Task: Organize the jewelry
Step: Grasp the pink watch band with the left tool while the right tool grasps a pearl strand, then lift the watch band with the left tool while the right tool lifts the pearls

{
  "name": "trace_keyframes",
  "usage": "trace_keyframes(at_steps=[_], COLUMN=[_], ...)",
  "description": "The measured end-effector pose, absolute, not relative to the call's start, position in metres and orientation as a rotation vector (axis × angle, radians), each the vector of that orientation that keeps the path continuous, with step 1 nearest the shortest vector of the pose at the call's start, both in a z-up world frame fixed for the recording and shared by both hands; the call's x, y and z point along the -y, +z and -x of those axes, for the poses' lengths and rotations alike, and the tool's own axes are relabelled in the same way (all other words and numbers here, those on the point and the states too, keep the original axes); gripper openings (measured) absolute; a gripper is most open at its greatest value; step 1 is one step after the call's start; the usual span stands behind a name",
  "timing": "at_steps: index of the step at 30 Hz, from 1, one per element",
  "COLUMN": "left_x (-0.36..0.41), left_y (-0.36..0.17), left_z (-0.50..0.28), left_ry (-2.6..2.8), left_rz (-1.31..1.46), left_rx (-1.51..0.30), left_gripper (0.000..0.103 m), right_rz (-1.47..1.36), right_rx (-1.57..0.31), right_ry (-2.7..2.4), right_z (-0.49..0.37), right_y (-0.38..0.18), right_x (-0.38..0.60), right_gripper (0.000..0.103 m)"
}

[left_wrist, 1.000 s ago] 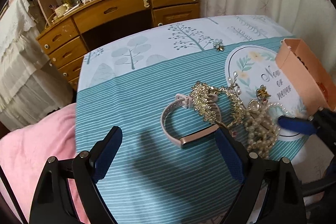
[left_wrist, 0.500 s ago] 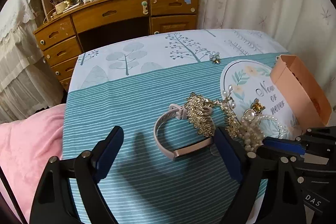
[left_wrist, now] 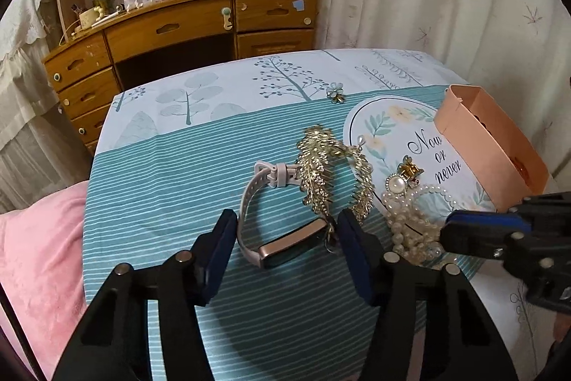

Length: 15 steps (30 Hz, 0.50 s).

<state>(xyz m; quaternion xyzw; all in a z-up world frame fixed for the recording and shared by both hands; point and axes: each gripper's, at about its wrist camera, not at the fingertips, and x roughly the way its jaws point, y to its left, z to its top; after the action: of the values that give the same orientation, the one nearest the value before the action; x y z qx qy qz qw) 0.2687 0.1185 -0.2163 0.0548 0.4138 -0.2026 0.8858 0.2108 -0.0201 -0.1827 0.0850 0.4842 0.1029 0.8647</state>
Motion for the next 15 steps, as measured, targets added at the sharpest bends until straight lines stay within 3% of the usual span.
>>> trace_keyframes(at_steps=[7,9,10,15], left_x=[-0.12,-0.121,-0.122,-0.13], left_y=[-0.214,-0.212,-0.211,-0.212], left_z=[-0.265,-0.262,-0.26,-0.254], left_ry=[-0.409,-0.406,-0.395,-0.385], left_rz=[-0.089,-0.083,-0.08,-0.026], left_rx=[-0.881,-0.888,-0.886,-0.929], left_gripper=[0.047,0.043,0.03,0.025], right_rz=[-0.235,-0.245,-0.25,-0.274], right_rx=[-0.991,-0.976,-0.968,-0.941], right_ry=[0.255,0.273,0.283,0.323], right_z=[-0.201,-0.197,-0.195,-0.185], right_y=[-0.159,-0.151,-0.147,-0.129], right_x=[0.027,0.03,0.031,0.038], right_gripper=[0.01,0.01,0.01,0.009])
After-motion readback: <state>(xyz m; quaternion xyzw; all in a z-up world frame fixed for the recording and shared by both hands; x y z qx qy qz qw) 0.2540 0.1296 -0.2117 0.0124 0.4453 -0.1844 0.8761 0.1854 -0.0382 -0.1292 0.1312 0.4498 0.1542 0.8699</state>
